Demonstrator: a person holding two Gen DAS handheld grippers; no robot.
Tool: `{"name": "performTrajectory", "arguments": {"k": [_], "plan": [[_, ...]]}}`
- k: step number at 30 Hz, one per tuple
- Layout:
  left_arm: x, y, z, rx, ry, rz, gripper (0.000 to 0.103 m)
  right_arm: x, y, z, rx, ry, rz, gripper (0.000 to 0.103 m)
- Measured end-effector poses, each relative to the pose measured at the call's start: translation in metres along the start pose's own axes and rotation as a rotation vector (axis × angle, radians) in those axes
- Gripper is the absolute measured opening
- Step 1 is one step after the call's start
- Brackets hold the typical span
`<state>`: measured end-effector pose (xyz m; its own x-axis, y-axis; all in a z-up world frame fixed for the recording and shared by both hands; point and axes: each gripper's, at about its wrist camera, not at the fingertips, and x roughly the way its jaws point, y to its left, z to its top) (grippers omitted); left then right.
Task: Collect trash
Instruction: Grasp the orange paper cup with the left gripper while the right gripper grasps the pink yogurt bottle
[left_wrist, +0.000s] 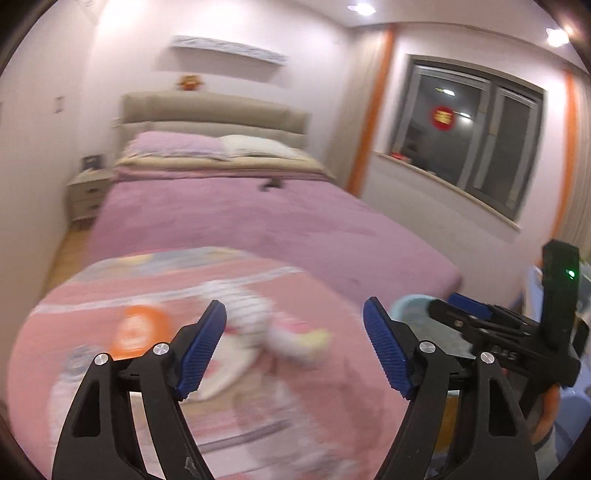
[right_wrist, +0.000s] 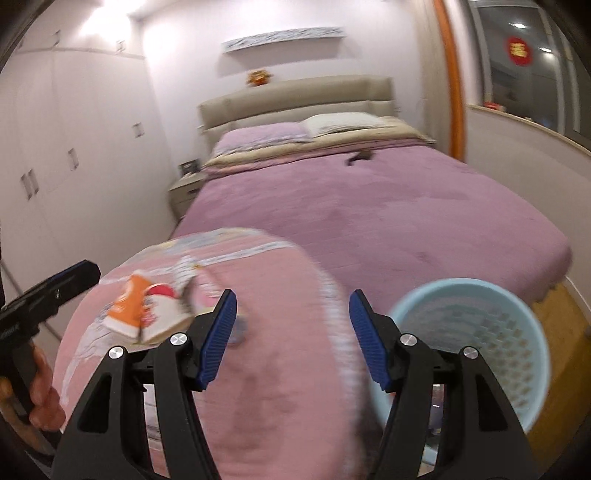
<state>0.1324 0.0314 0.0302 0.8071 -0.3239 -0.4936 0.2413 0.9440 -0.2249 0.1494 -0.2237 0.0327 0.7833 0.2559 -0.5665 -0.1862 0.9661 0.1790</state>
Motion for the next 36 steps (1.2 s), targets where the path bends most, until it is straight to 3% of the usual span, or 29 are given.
{"name": "performTrajectory", "arguments": {"k": [8,13,22,27,36], "plan": [[0.026,0.106,-0.017,-0.148,0.126,0.142,0.088,0.057,0.059,-0.001,-0.113,0.064,0.085,0.060],[0.046,0.143,-0.028,-0.230,0.184,0.141,0.088,0.080,0.063,-0.006,-0.116,0.095,0.096,0.060],[0.076,0.161,-0.044,-0.286,0.279,0.130,0.088,0.107,0.066,-0.006,-0.146,0.141,0.109,0.063],[0.077,0.153,-0.045,-0.255,0.272,0.156,0.088,0.117,0.073,-0.007,-0.165,0.163,0.123,0.065],[0.066,0.140,-0.049,-0.232,0.257,0.195,0.083,0.143,0.085,-0.021,-0.212,0.229,0.039,0.061]]}}
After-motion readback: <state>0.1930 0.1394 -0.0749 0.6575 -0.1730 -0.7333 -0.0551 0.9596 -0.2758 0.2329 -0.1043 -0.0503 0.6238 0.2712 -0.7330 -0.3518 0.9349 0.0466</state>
